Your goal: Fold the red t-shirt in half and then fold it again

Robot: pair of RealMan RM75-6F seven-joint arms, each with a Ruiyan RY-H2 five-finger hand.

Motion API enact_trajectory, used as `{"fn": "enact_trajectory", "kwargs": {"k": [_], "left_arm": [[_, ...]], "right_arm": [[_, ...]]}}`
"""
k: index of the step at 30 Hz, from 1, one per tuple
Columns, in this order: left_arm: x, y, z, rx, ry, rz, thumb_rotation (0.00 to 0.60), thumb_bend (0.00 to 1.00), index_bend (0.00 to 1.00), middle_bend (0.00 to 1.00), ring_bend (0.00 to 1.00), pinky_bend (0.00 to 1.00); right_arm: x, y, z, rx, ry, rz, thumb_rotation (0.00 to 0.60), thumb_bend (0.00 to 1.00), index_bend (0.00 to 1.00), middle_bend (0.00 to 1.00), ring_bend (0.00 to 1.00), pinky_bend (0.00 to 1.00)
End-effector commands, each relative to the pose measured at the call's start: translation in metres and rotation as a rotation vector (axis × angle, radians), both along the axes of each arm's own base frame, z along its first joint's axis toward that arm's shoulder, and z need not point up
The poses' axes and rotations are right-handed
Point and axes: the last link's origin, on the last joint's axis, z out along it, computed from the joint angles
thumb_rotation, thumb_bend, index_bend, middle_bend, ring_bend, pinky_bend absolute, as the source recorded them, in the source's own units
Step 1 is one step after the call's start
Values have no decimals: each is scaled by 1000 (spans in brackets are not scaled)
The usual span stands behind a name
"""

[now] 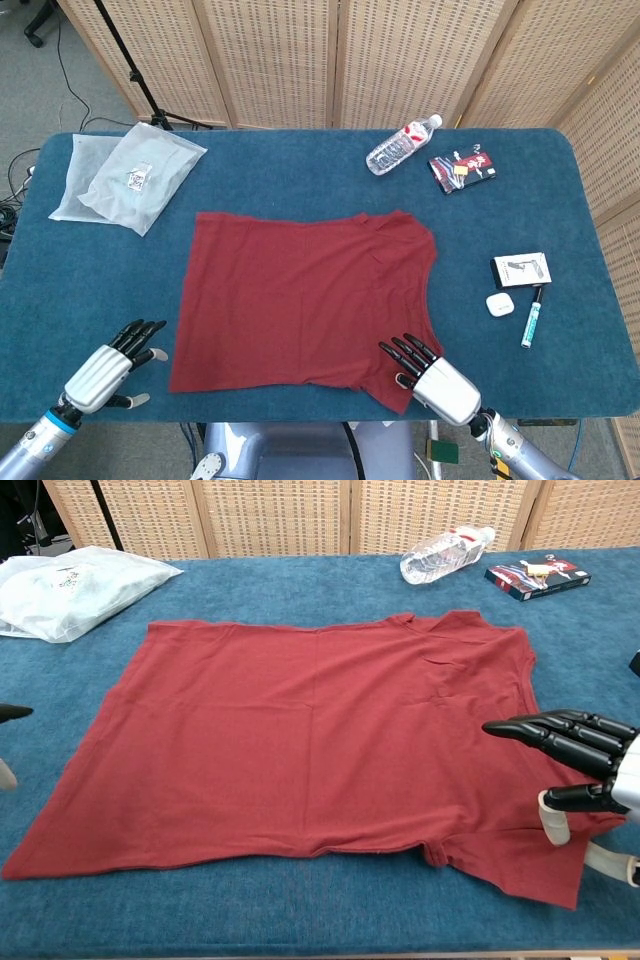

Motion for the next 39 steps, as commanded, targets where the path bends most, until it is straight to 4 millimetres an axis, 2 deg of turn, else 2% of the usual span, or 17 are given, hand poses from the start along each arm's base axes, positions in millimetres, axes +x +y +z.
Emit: {"fn": "enact_trajectory", "kwargs": {"k": [1, 10, 31, 39], "left_arm": [[3, 0, -9, -16, -16, -21, 600, 123, 375, 0, 0, 0], [2, 2, -30, -17, -45, -42, 600, 130, 395, 0, 0, 0], [7, 17, -44, -12, -69, -34, 600, 170, 402, 0, 0, 0], [13, 17, -49, -34, -86, -33, 600, 305, 427, 0, 0, 0]], "right_arm": [[0, 0, 0, -2, 2, -1, 600, 466, 652, 0, 0, 104], [-1, -1, -1, -5, 9, -4, 600, 466, 652, 0, 0, 104], [-1, -2, 0, -16, 13, -2, 600, 466, 652, 0, 0, 104], [-1, -2, 2, -19, 7, -2, 600, 466, 652, 0, 0, 104]]}}
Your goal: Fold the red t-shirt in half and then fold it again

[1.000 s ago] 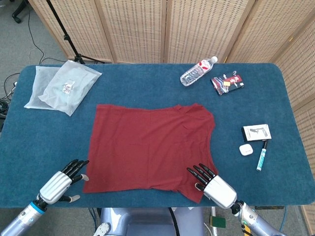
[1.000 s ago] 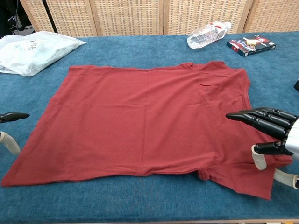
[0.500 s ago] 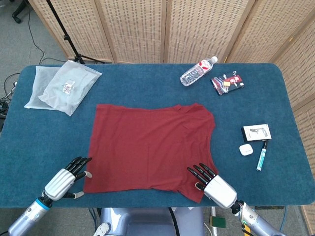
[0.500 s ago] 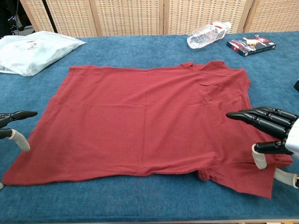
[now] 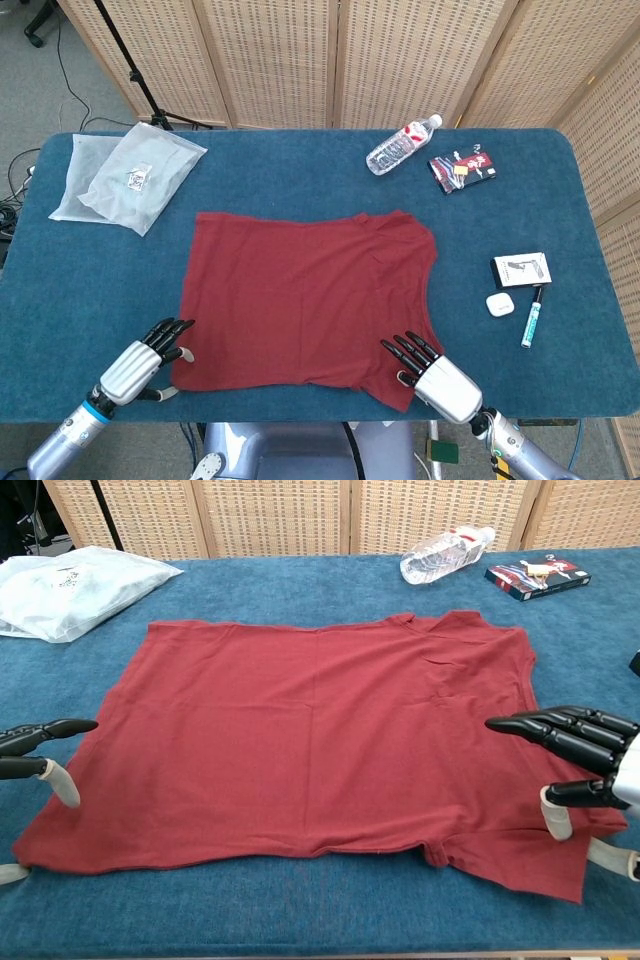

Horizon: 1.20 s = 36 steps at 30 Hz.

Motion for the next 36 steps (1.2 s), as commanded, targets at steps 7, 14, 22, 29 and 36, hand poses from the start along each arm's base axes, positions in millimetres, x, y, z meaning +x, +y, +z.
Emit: {"fn": "enact_trajectory", "kwargs": {"k": [7, 14, 22, 29, 36], "left_arm": [[1, 2, -1, -1, 2, 3, 600, 424, 443, 0, 0, 0], [2, 4, 1, 3, -10, 6, 600, 494, 443, 0, 0, 0], [6, 5, 1, 2, -17, 3, 600, 518, 443, 0, 0, 0], [7, 8, 1, 8, -20, 10, 600, 573, 443, 0, 0, 0], [7, 8, 0, -3, -20, 16, 600, 602, 445, 0, 0, 0]], "right_arm": [[0, 0, 1, -1, 0, 0, 600, 466, 652, 0, 0, 104], [0, 0, 1, 0, -1, -1, 600, 466, 652, 0, 0, 104], [0, -1, 2, -1, -4, -3, 600, 466, 652, 0, 0, 104], [0, -2, 2, -1, -6, -5, 600, 466, 652, 0, 0, 104], [0, -2, 2, -1, -4, -6, 600, 466, 652, 0, 0, 104]]}}
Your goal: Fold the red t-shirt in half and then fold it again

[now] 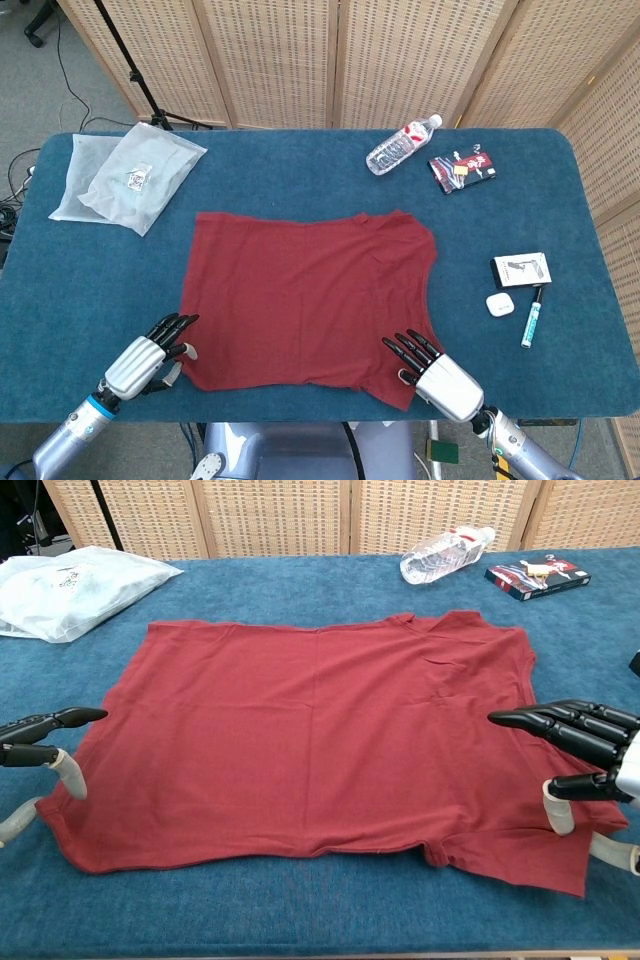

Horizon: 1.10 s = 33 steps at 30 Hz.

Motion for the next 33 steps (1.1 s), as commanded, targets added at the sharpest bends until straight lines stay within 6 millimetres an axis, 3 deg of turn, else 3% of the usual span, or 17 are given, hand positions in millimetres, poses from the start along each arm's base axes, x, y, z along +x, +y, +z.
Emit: {"fn": "enact_trajectory", "kwargs": {"k": [1, 15, 33], "left_arm": [[-1, 0, -1, -5, -2, 5, 600, 601, 449, 0, 0, 0], [-1, -1, -1, -22, -23, 31, 600, 605, 737, 0, 0, 0], [4, -6, 14, -20, -59, 11, 600, 632, 774, 0, 0, 0]], "right_arm": [[0, 0, 0, 0, 1, 0, 600, 466, 652, 0, 0, 104], [0, 0, 0, -1, -4, -1, 600, 466, 652, 0, 0, 104], [3, 3, 7, 42, -53, 2, 600, 466, 660, 0, 0, 104]]}}
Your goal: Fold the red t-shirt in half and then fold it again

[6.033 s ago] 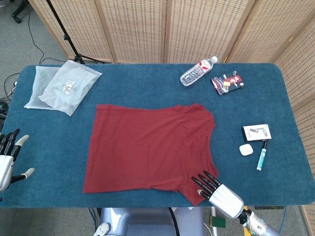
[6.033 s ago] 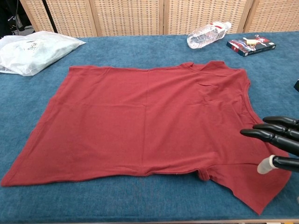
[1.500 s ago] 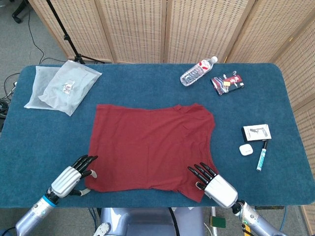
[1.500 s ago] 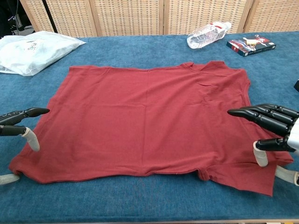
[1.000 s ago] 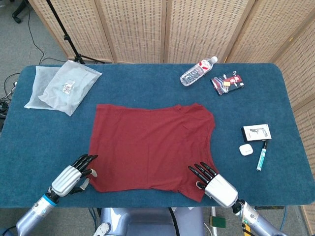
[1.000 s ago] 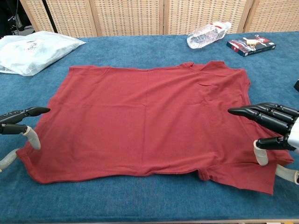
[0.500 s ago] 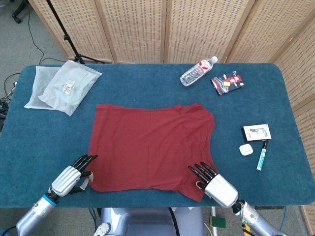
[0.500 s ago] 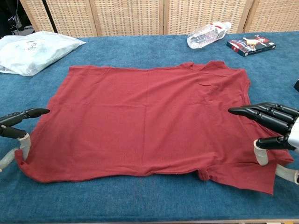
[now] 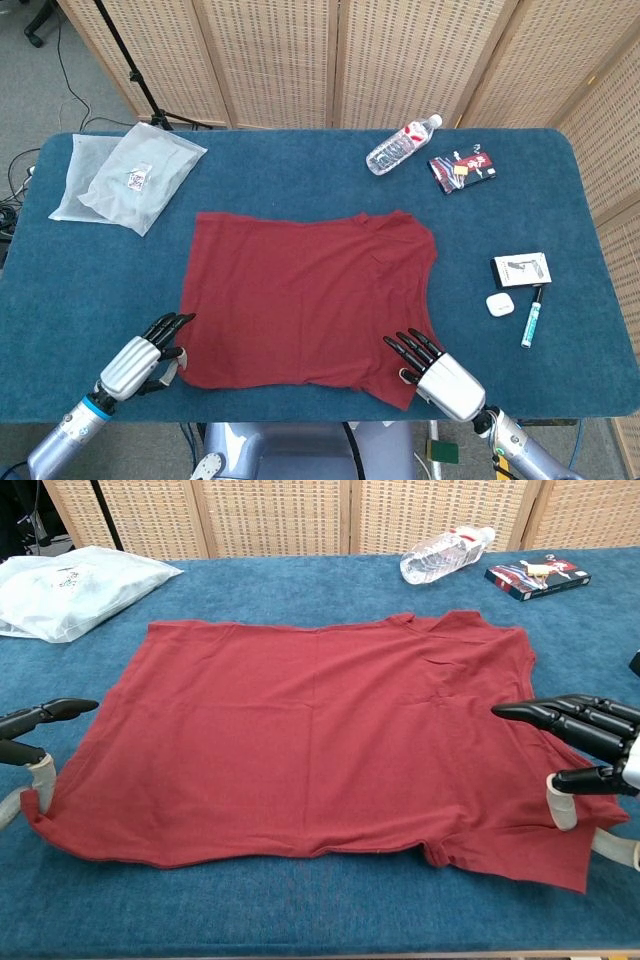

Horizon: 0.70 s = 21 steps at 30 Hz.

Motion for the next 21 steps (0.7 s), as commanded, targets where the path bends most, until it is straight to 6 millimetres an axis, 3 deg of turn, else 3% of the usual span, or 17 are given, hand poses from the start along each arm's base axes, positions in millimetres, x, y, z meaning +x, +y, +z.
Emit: {"fn": "enact_trajectory", "kwargs": {"k": [1, 21], "left_arm": [[2, -5, 5, -19, -6, -11, 600, 632, 774, 0, 0, 0], [1, -48, 39, -138, 79, -103, 600, 630, 777, 0, 0, 0]], "right_arm": [[2, 4, 3, 49, -30, 7, 600, 466, 661, 0, 0, 104], [9, 47, 24, 301, -62, 89, 600, 466, 669, 0, 0, 104]]}}
